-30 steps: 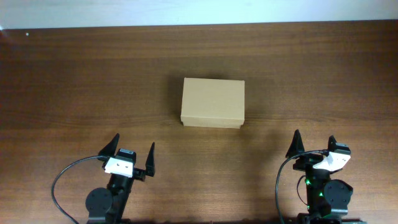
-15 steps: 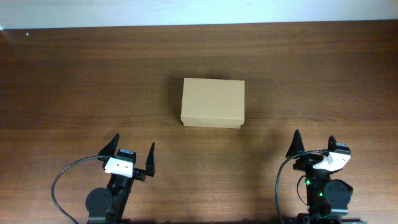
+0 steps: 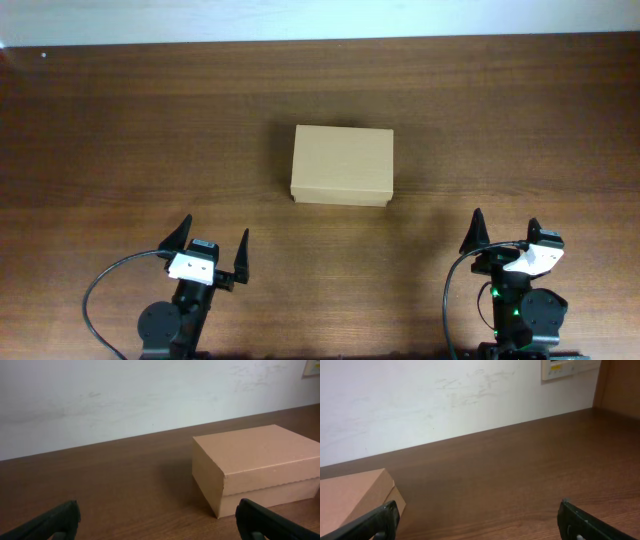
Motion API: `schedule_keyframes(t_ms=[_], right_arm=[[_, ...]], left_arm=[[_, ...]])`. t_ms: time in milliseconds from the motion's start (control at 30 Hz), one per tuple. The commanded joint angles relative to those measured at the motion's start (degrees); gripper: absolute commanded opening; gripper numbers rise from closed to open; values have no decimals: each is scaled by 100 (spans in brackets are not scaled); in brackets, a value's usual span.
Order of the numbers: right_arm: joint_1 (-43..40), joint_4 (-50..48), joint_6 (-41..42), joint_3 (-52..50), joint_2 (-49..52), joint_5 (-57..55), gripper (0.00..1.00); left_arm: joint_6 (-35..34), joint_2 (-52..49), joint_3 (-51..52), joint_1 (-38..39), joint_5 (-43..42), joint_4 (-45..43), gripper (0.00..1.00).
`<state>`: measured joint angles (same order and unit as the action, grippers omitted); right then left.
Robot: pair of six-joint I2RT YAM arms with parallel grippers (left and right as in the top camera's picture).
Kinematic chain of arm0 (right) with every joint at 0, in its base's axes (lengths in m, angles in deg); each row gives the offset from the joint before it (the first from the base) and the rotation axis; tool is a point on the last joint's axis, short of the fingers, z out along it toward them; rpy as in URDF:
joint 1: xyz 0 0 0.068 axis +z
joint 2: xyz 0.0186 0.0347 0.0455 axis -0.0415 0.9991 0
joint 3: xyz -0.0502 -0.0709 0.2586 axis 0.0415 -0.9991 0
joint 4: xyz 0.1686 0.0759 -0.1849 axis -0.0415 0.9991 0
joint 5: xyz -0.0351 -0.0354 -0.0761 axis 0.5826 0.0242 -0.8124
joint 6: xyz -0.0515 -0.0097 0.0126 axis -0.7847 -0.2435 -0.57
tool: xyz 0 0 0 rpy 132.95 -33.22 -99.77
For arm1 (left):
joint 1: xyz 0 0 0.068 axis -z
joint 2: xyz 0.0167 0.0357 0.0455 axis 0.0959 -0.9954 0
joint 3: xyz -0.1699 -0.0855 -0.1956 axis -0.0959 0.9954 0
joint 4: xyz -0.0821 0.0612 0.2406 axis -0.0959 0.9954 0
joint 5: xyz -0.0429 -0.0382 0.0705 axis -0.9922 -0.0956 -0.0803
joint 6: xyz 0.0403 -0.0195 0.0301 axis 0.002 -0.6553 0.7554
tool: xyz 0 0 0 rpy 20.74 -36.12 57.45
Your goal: Pack container
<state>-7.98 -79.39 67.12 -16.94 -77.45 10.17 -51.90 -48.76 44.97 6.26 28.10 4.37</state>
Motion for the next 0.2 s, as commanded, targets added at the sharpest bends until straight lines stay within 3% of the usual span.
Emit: schedule_keyframes(t_ms=[0, 167], right_arm=[[-37, 48, -46, -26, -37, 9, 99], [-37, 48, -46, -26, -37, 9, 99]], left_arm=[[96, 61, 50, -35, 59, -4, 100], [96, 61, 50, -35, 59, -4, 99]])
